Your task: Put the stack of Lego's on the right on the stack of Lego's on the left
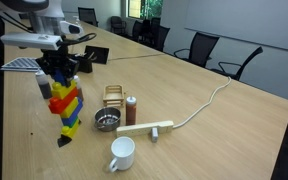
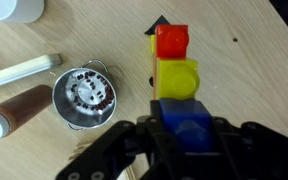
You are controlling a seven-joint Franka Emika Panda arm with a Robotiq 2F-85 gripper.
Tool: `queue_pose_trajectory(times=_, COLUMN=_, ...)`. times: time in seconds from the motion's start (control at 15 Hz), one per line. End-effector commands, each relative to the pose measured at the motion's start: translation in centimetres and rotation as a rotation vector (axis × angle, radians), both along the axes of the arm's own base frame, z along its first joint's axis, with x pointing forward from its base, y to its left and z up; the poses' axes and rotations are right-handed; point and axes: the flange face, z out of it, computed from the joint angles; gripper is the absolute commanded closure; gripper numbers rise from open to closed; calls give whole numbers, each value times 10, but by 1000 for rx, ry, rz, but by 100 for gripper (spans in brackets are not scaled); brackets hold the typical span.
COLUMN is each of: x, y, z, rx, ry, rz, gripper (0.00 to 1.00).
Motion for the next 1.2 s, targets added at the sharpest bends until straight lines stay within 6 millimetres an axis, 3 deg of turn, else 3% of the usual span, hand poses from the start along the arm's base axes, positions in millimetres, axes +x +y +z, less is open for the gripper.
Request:
queue_pose_trajectory(times=0.0, x=-6, y=-2, z=1, rx=10, ry=7, rz=14, gripper=89)
queue_pose_trajectory(times=0.6, x=-10, y=11, z=-5, rx=18, ry=21, rz=43, gripper=89)
queue_pose_trajectory(times=1.13, x=-7, y=4, z=-15, rx=12, ry=39, rz=43, gripper=89)
